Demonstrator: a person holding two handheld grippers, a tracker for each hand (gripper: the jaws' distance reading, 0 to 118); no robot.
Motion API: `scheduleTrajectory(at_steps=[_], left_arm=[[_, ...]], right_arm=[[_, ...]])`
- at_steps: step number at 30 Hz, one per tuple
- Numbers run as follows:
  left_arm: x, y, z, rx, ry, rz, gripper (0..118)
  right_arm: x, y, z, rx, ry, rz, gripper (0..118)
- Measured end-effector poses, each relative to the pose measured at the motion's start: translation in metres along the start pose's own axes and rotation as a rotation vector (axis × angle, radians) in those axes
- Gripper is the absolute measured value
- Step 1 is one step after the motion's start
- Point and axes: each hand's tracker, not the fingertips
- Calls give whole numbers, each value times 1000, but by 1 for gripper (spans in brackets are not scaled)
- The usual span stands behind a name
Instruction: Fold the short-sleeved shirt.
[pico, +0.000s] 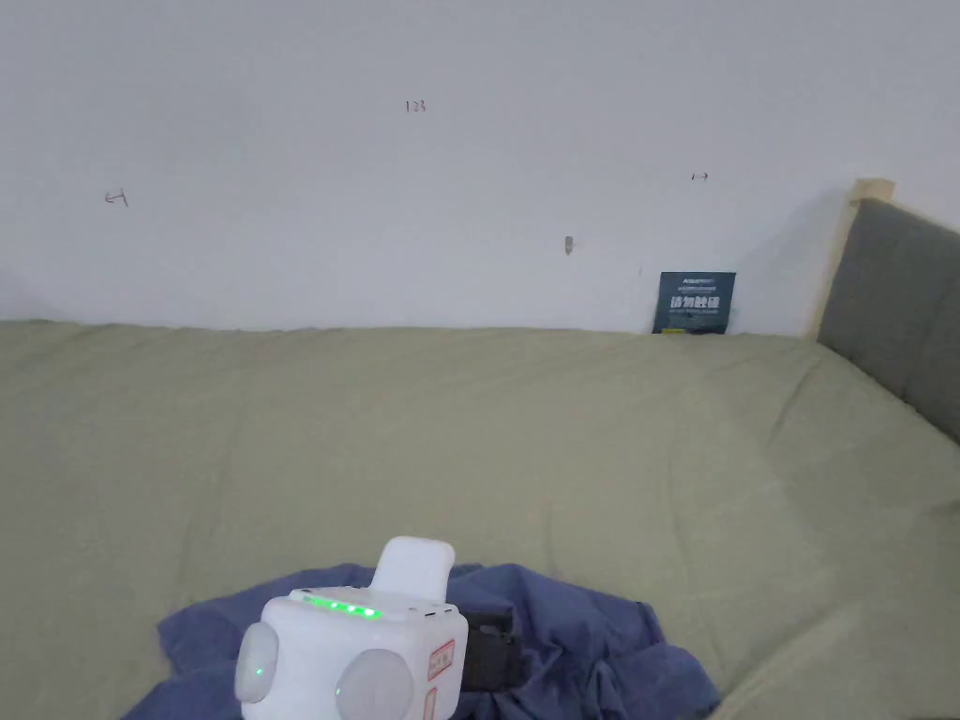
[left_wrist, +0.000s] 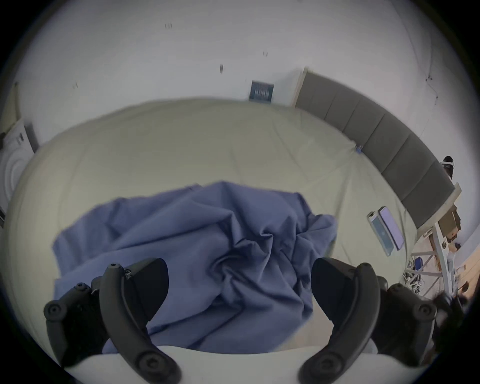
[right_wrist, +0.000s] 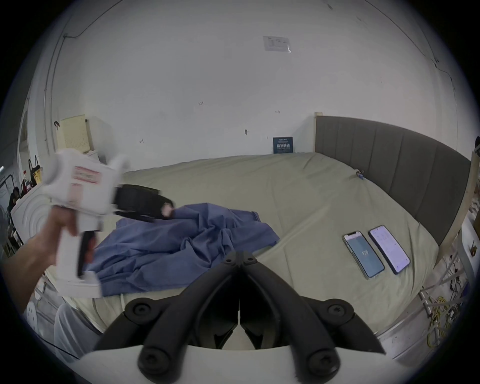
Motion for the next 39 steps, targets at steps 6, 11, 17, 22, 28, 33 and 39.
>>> scheduleTrajectory(at_steps=[6, 11, 17, 22, 28, 33, 39], left_arm=[[-35, -58, 133, 242, 143, 72, 0], [-51, -107, 208, 393, 362, 84, 0], [-68, -122, 236, 409, 413, 92, 0], [-80, -125, 242, 412, 429, 124, 0], [-99, -125, 242, 395, 470, 130, 0], [-136, -125, 228, 298, 459, 168, 0], [-206, -126, 180, 97, 401, 263, 0]], right_arm=[[-14, 5, 15, 53, 27, 12, 0], [-24, 3, 25, 89, 44, 10, 0], [-32, 2, 39, 131, 32, 31, 0], [-37, 3, 44, 138, 35, 36, 0], [-45, 4, 39, 138, 41, 49, 0], [-51, 6, 31, 124, 51, 61, 0], [-59, -1, 16, 80, 58, 57, 0]])
